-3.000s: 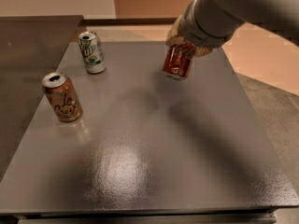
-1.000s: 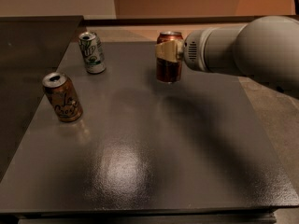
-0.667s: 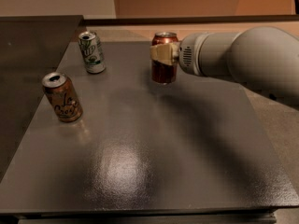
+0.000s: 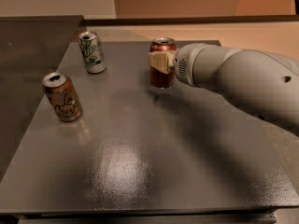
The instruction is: Place coke can upright
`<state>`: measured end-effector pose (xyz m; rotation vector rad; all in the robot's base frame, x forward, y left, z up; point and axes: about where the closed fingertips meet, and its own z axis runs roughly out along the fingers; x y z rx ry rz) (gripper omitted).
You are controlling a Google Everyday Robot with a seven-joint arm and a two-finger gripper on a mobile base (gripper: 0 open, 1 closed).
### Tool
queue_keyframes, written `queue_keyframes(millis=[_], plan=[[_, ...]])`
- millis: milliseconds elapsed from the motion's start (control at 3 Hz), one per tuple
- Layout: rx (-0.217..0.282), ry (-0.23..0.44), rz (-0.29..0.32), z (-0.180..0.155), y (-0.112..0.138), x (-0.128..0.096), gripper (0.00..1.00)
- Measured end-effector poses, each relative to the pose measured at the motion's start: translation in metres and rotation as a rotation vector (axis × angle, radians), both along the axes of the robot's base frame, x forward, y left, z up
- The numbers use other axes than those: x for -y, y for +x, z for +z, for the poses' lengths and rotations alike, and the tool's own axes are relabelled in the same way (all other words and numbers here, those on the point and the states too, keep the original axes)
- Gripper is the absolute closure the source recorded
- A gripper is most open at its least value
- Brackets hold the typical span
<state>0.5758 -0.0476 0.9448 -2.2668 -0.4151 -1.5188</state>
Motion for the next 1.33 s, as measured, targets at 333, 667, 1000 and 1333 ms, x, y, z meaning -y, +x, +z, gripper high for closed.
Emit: queue_keyframes(millis=[333,667,1000,1333], plan=[[0.045,0.005,-0.025,-0.003,-0.005,-0.002,1.00],[0.070,0.008,-0.040,-0.008,-0.009,-0.001,1.00],[0.077,0.003,-0.054,-0.014,-0.011,0.004,1.00],[0.080,-0.004,-0.063,-0.022,-0.010,0.010,0.83]])
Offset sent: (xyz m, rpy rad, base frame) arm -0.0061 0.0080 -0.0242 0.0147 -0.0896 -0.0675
